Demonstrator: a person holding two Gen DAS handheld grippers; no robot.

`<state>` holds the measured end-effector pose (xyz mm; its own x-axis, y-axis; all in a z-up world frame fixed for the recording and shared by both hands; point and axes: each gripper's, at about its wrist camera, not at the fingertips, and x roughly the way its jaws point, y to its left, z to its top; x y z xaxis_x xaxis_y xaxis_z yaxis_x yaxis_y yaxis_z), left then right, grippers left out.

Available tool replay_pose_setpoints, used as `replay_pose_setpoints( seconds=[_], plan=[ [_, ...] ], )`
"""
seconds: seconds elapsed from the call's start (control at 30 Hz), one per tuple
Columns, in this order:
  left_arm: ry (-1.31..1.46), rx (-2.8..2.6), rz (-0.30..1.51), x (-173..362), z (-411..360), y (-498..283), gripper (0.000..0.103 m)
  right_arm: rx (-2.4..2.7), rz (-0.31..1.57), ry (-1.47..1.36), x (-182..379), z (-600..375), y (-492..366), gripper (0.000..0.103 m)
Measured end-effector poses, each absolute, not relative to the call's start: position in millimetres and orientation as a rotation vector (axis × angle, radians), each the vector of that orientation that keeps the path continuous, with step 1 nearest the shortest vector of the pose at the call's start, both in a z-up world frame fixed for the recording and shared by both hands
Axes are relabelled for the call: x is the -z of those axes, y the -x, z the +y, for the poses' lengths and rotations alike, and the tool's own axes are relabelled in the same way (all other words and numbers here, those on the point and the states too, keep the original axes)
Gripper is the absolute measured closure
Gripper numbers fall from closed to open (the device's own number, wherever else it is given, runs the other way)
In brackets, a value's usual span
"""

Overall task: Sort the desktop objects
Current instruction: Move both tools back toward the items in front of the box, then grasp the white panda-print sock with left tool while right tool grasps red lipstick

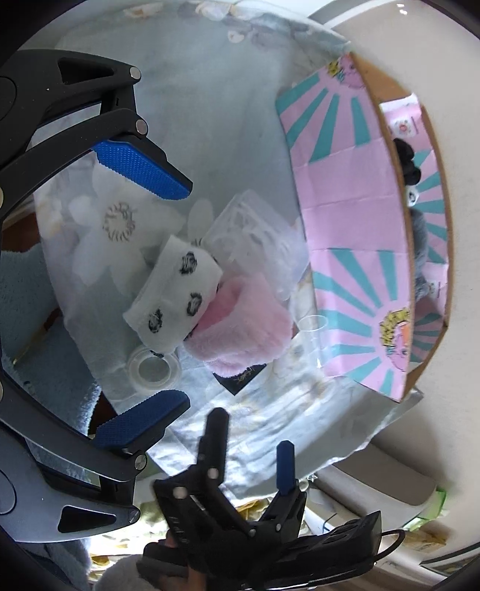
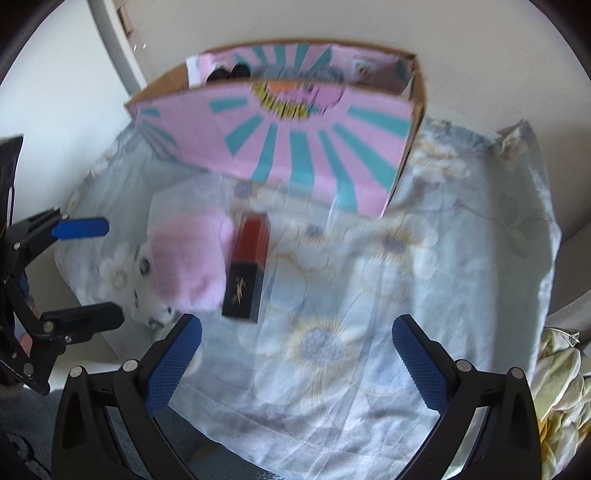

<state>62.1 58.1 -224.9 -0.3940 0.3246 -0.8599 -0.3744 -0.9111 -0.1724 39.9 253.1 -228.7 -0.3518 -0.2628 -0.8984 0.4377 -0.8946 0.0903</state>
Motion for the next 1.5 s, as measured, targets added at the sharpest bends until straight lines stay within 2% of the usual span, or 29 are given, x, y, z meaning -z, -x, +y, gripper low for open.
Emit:
replay_pose_setpoints(
  seconds=[0.2, 0.4, 0.53, 0.67, 0.77, 0.9, 1.03, 1.1, 1.3, 1.37, 1.4, 1.5],
  plan=[
    [1.439, -2.336, 0.085, 245, 64, -62, 0.001, 2.226, 0.285, -1.445, 244, 247, -42, 0.001],
    [1.452, -2.381, 0.086, 257, 63, -58, 0.006, 2.209, 0.356, -1.406, 252, 238, -41, 0.007],
    [1.432, -2.378, 0.093, 258, 62, -60, 0.010, 2.191, 0.408, -1.386, 256, 232, -36, 0.020],
    [1.408, -2.387, 0.146, 254, 62, -66, 0.013, 2.181, 0.446, -1.354, 257, 228, -34, 0.028],
    [1.404, -2.413, 0.167, 252, 58, -71, 0.014, 2.182, 0.435, -1.344, 255, 228, -31, 0.029],
    [1.429, -2.447, 0.098, 251, 46, -69, 0.022, 2.195, 0.410, -1.328, 252, 230, -27, 0.029],
    [1.462, -2.454, -0.022, 253, 37, -64, 0.023, 2.198, 0.391, -1.323, 250, 228, -22, 0.030],
    [1.465, -2.461, -0.023, 254, 41, -61, 0.023, 2.203, 0.380, -1.322, 250, 227, -19, 0.030],
    [1.494, -2.489, -0.078, 253, 47, -46, 0.023, 2.220, 0.354, -1.342, 249, 223, -11, 0.041],
    [1.519, -2.492, -0.109, 256, 46, -41, 0.028, 2.221, 0.357, -1.345, 252, 207, -8, 0.043],
    [1.530, -2.490, -0.126, 257, 44, -40, 0.036, 2.222, 0.363, -1.344, 253, 206, -7, 0.044],
    [1.522, -2.475, -0.132, 258, 41, -40, 0.044, 2.207, 0.376, -1.330, 253, 200, -7, 0.056]
  ],
)
